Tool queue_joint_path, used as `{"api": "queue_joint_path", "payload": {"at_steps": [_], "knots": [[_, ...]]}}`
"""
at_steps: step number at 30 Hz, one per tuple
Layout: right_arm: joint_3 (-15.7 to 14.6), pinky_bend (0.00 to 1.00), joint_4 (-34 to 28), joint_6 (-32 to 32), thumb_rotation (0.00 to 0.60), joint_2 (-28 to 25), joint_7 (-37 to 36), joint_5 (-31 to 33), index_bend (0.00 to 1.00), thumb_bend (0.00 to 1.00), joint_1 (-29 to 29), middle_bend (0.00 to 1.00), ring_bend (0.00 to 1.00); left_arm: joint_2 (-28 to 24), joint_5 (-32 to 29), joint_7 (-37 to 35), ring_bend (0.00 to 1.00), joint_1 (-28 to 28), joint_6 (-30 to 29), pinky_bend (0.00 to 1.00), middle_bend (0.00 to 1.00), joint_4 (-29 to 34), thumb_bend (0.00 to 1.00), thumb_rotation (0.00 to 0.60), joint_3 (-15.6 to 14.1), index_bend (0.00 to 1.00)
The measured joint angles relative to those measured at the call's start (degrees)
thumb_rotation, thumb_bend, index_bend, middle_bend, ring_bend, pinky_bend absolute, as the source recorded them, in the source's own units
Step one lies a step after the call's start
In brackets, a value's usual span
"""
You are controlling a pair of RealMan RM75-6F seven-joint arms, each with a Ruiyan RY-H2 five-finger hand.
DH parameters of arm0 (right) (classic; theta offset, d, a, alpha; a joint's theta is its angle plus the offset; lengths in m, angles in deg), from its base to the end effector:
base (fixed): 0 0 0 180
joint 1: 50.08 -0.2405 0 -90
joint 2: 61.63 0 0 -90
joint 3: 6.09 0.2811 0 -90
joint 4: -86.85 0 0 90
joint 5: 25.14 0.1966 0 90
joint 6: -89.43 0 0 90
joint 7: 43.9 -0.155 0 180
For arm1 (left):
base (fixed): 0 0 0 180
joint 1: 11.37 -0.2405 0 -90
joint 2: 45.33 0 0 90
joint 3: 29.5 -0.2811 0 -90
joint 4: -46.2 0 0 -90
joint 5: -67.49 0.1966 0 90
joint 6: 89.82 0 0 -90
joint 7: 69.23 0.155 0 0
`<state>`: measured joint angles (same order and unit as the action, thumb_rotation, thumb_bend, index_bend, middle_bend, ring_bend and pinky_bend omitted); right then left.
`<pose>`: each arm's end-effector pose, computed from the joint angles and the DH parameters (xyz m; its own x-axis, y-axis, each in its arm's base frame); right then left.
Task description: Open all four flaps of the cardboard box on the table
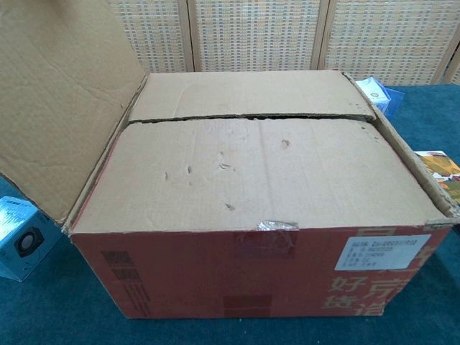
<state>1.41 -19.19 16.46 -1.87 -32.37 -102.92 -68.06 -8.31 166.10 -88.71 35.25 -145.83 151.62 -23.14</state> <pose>-0.2523 -0.2660 0.1733 0.4201 -0.0715 0.9047 -0.9015 -0.1476 0.4069 -0.1024 0.3354 0.2381 0.5803 0.1015 0.8081 0.6285 -0.6868 -0.3651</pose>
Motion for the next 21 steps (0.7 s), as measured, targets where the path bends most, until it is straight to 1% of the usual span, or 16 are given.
{"api": "queue_joint_path", "payload": {"at_steps": [11,13,14,16,17,19,21], "knots": [[-0.07,0.0,-0.27,0.49,0.6,0.01,0.29,0.11,0.0,0.96,-0.3,0.0,0.0,-1.94,1.89,-0.96,0.25,-5.05,-2.21,0.0,0.44,-2.23,1.0,0.6,-3.17,0.45],[-0.09,0.0,-0.16,0.56,0.6,0.02,0.19,0.14,0.0,0.96,-0.31,0.0,0.0,-1.85,1.77,-1.0,0.25,-6.09,-2.62,0.0,0.44,-2.66,0.98,0.6,-3.68,0.45],[-0.1,0.0,-0.02,0.47,0.6,0.03,-0.01,0.06,0.0,0.96,-0.27,0.0,0.0,-1.71,1.51,-0.88,0.25,-6.74,-3.01,0.0,0.43,-2.85,0.95,0.6,-3.87,0.44],[-0.1,0.0,0.27,0.24,0.6,0.06,-0.38,-0.16,0.0,0.95,-0.18,0.0,0.0,-1.06,0.64,0.02,0.23,-8.43,-4.73,0.0,0.39,-3.27,0.84,0.6,-4.14,0.4],[-0.11,0.0,0.48,0.07,0.6,0.1,-0.58,-0.32,0.0,0.94,-0.12,0.0,0.0,-0.64,0.19,0.68,0.22,-9.2,-5.69,0.0,0.38,-3.43,0.81,0.6,-4.2,0.39],[-0.11,0.0,0.78,-0.16,0.6,0.18,-0.83,-0.52,0.0,0.93,-0.03,0.0,0.0,0.64,-0.98,2.75,0.15,-11.02,-8.0,0.0,0.29,-3.75,0.66,0.6,-4.25,0.33],[-0.1,0.0,1.23,-0.45,0.6,0.31,-1.24,-0.72,0.0,0.93,0.09,0.0,0.0,1.98,-2.01,4.95,0.11,-12.65,-10.11,0.0,0.23,-4.0,0.57,0.6,-4.25,0.28]]}}
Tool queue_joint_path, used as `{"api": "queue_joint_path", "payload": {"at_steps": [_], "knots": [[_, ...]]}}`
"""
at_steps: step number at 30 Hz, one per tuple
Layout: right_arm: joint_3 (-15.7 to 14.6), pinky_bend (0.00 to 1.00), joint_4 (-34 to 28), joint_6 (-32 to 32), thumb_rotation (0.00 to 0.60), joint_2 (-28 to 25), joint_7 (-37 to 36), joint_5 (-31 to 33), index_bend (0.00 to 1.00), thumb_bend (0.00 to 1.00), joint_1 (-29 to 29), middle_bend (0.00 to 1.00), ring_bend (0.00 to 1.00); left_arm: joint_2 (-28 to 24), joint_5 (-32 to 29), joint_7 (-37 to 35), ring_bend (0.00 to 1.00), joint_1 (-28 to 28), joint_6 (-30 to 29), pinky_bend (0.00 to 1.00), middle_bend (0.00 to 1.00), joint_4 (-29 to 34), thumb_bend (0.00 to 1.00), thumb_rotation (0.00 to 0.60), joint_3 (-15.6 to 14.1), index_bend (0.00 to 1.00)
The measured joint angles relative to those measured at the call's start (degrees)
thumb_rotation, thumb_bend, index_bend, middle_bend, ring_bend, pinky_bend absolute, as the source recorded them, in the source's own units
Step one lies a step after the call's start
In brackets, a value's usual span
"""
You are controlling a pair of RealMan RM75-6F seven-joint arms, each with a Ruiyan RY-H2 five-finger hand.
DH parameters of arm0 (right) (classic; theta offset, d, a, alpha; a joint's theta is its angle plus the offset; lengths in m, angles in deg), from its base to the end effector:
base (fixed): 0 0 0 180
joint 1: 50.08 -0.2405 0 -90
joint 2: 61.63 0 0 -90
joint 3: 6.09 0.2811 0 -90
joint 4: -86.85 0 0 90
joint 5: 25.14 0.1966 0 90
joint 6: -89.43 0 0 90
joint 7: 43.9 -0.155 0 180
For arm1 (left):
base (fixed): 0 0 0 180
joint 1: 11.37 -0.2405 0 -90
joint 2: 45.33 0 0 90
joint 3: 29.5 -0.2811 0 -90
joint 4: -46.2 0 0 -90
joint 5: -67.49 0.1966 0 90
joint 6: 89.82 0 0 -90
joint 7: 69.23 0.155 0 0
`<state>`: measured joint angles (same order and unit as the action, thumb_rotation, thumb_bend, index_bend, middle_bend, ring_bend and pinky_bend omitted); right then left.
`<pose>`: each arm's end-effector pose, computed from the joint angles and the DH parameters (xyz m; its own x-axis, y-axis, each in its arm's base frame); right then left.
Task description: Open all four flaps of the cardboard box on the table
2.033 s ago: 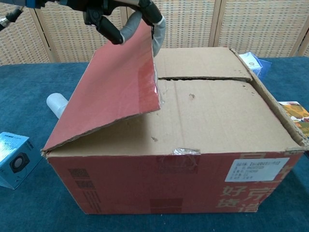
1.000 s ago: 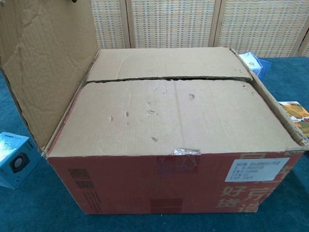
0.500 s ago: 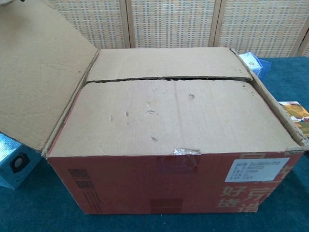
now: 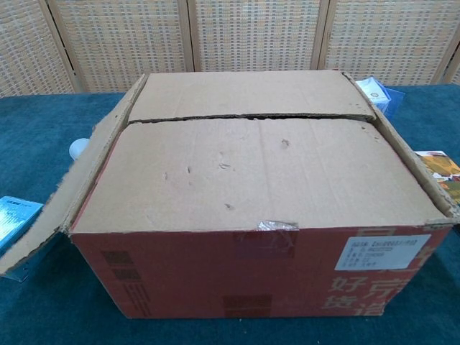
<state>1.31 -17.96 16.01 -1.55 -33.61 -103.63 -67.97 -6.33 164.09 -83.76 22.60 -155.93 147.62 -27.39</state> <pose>-0.2551 -0.2666 0.1739 0.4159 -0.0621 0.9073 -0.9026 -0.1501 0.4035 -0.1861 0.3062 0.2520 0.5633 0.0878 0.8216 0.7285 -0.5218 -0.4437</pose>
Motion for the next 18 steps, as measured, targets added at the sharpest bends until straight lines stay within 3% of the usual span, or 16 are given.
{"api": "queue_joint_path", "payload": {"at_steps": [4,10,18], "knots": [[0.0,0.0,1.25,-0.56,0.6,0.36,-0.83,-0.61,0.0,0.93,0.19,0.0,0.0,4.17,-2.65,5.42,0.07,-4.6,-6.01,0.0,0.19,-0.48,0.49,0.6,-0.02,0.23],[-0.13,0.0,4.0,-2.37,0.6,1.28,-2.66,-2.61,0.0,0.93,0.73,0.0,0.0,11.31,-5.56,12.13,0.07,-12.39,-15.6,0.0,0.18,-1.65,0.47,0.6,-0.6,0.22],[-1.24,0.0,5.71,-5.27,0.6,1.86,-3.25,-4.75,0.0,0.93,2.59,0.0,0.0,15.88,-7.53,16.48,0.06,-20.05,-21.17,0.0,0.18,-3.56,0.47,0.6,-3.37,0.22]]}}
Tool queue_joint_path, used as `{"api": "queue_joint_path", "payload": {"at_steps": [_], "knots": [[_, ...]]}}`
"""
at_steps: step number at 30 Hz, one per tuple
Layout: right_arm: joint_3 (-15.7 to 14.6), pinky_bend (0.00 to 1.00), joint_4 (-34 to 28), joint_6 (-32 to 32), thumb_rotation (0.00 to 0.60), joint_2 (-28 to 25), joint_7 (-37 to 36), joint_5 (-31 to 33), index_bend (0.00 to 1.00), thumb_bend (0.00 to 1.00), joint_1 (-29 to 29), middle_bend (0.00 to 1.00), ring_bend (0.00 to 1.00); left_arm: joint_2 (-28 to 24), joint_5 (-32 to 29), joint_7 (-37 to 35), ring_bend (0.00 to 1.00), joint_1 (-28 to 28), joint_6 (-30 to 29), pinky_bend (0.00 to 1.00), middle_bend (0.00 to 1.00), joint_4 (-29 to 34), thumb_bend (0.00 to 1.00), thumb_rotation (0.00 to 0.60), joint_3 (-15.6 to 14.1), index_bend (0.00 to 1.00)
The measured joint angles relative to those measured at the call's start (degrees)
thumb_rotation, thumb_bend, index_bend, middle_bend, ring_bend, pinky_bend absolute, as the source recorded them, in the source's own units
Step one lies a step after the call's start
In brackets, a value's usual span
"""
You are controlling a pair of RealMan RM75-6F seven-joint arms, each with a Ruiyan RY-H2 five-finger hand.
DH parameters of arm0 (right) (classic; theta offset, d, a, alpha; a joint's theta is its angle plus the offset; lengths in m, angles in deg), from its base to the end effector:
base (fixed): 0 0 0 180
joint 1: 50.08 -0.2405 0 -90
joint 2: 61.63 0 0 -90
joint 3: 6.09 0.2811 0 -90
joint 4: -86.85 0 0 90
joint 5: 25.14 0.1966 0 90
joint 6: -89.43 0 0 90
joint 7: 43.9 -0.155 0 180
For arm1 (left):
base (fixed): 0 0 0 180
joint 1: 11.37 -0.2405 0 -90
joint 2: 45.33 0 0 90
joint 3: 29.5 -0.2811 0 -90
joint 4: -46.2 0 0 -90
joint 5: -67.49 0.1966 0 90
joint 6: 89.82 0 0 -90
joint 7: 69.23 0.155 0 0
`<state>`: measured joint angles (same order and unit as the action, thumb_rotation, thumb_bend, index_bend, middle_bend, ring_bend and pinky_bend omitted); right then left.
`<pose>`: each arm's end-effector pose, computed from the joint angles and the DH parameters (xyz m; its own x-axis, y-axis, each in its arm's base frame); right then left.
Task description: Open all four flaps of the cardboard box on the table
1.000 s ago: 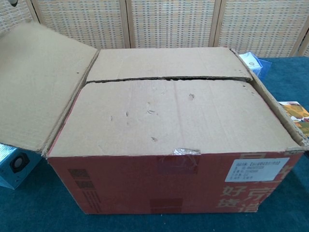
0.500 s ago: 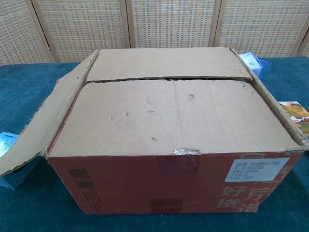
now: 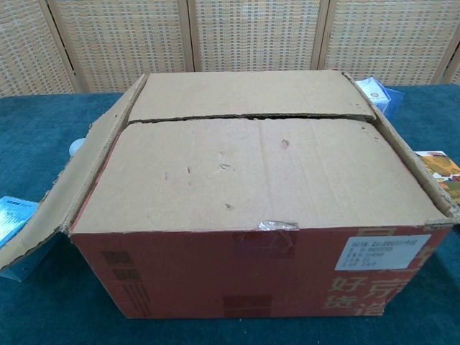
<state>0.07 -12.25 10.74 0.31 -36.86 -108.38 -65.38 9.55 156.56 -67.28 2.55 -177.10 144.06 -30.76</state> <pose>-0.2728 -0.2554 0.1793 0.4295 0.0120 0.9030 -0.8917 -0.1523 0.4262 -0.2817 0.2247 0.2193 0.4886 -0.0492 0.8711 0.8510 -0.1935 -0.4882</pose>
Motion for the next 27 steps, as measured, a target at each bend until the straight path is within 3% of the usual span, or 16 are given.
{"api": "queue_joint_path", "payload": {"at_steps": [12,23,27], "knots": [[-2.27,0.0,2.28,-5.01,0.6,0.47,-1.51,-2.51,0.0,0.93,4.21,0.0,0.0,4.65,-0.75,-0.17,0.07,-7.33,-6.84,0.0,0.18,-4.32,0.47,0.6,-1.37,0.22],[-2.69,0.0,3.37,-5.73,0.6,0.33,-3.61,-4.55,0.0,0.93,4.82,0.0,0.0,4.21,-0.16,0.79,0.07,-6.55,-3.83,0.0,0.18,-3.76,0.48,0.6,-0.81,0.22],[-2.7,0.0,3.23,-5.61,0.6,-0.03,-3.97,-4.84,0.0,0.85,4.92,0.0,0.0,3.67,0.13,1.75,0.06,-5.0,-1.4,0.0,0.18,-3.38,0.4,0.6,-0.09,0.22]]}}
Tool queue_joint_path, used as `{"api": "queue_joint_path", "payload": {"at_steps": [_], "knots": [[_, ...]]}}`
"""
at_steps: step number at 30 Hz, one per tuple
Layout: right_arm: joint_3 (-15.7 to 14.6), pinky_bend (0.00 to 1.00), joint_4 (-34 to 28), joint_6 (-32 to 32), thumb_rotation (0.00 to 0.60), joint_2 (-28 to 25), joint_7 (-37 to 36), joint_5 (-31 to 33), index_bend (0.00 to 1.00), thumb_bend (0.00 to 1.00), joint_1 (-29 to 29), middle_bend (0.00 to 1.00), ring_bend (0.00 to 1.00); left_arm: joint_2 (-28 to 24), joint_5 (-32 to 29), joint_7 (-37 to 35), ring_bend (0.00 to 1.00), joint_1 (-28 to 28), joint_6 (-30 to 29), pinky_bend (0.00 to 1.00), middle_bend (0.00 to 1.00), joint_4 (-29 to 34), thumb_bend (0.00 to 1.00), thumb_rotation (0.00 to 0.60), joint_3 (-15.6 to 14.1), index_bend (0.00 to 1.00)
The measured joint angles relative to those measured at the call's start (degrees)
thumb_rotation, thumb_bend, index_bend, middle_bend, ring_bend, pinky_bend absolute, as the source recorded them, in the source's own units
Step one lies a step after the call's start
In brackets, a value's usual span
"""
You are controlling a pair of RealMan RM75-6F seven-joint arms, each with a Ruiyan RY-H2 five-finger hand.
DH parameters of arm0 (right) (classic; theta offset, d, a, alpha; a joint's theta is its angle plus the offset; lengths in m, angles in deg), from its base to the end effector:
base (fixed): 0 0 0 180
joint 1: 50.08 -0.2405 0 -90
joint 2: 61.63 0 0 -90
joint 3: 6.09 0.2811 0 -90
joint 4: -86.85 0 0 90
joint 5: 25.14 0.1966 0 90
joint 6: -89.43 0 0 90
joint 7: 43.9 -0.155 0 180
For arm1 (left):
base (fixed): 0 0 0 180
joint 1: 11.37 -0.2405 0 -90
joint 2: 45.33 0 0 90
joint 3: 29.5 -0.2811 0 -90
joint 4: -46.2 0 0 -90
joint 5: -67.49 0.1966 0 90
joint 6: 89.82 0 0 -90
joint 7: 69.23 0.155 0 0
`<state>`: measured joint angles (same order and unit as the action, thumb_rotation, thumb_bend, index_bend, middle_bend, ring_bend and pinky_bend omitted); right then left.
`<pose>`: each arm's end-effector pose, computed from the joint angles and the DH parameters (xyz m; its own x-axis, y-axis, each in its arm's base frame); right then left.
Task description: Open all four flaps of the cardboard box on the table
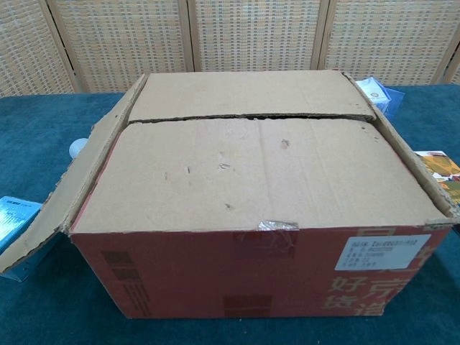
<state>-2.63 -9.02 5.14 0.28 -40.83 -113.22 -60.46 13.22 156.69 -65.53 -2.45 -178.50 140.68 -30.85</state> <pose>-0.2930 -0.2231 0.1871 0.4247 0.0362 0.9046 -0.8944 -0.1383 0.4254 -0.3071 0.2002 0.2067 0.5104 -0.0321 0.8593 0.8515 -0.1207 -0.5103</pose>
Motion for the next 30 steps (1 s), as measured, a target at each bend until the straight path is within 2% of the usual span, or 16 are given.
{"api": "queue_joint_path", "payload": {"at_steps": [4,10,23,26,29,30], "knots": [[-0.04,0.0,-0.17,-0.01,0.6,-0.11,0.03,-0.12,0.0,0.83,0.19,0.0,0.0,-0.59,0.67,1.02,0.06,1.98,2.76,0.0,0.17,0.55,0.23,0.6,0.73,0.22],[0.08,0.0,-0.88,-0.35,0.6,-0.43,0.4,-0.67,0.0,0.81,0.42,0.0,0.0,-1.57,1.67,2.31,0.06,7.18,8.56,0.0,0.16,2.2,0.09,0.6,2.88,0.22],[0.0,0.0,-1.94,-1.08,0.6,-0.74,1.12,-1.41,0.0,0.81,1.29,0.0,0.0,-2.46,-0.59,-1.11,0.05,21.53,24.38,0.0,0.14,7.42,0.09,0.599,10.24,0.22],[-0.08,0.0,-2.08,-1.2,0.6,-0.83,1.25,-1.61,0.0,0.81,1.47,0.0,0.0,-2.13,-1.89,-1.11,0.02,24.38,27.59,0.0,0.11,8.13,0.08,0.546,11.49,0.22],[-0.08,0.0,-2.21,-1.37,0.6,-0.89,1.25,-1.85,0.0,0.81,1.59,0.0,0.0,-1.49,-4.11,0.38,0.0,26.58,30.3,0.0,0.08,8.81,0.06,0.43,12.51,0.22],[-0.07,0.0,-2.25,-1.45,0.6,-0.88,1.25,-1.95,0.0,0.81,1.63,0.0,0.0,-1.21,-5.06,1.06,0.0,27.14,30.93,0.0,0.07,9.06,0.05,0.364,12.83,0.22]]}}
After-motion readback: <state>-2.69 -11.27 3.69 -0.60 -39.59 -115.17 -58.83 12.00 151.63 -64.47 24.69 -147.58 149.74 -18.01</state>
